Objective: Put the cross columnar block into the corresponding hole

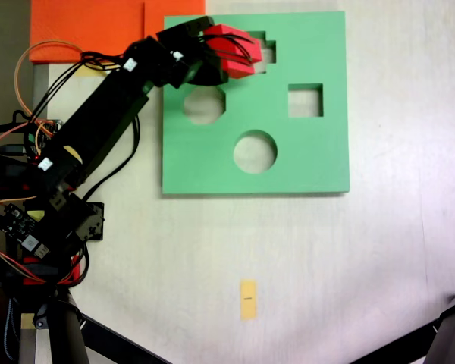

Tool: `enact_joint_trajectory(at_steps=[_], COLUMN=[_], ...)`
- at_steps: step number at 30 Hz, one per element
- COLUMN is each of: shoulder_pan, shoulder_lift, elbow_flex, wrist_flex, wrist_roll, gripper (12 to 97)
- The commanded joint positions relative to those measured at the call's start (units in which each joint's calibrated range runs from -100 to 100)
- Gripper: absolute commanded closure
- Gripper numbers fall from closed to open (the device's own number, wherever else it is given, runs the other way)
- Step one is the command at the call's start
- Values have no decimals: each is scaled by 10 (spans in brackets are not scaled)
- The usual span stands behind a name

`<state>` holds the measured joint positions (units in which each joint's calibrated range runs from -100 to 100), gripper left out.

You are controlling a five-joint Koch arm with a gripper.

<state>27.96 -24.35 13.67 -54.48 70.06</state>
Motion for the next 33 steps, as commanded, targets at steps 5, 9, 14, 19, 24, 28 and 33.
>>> enact_joint_trajectory(at_steps=[5,9,14,19,24,28,33], shoulder_pan=[6,8,11,9,3,0,-2], shoulder_lift=[6,17,34,44,45,51,58], elbow_flex=[24,24,25,26,24,24,21], wrist_flex=[76,93,99,112,113,114,113], wrist_roll=[-2,9,13,17,16,16,16], gripper=[620,620,616,601,601,601,601])
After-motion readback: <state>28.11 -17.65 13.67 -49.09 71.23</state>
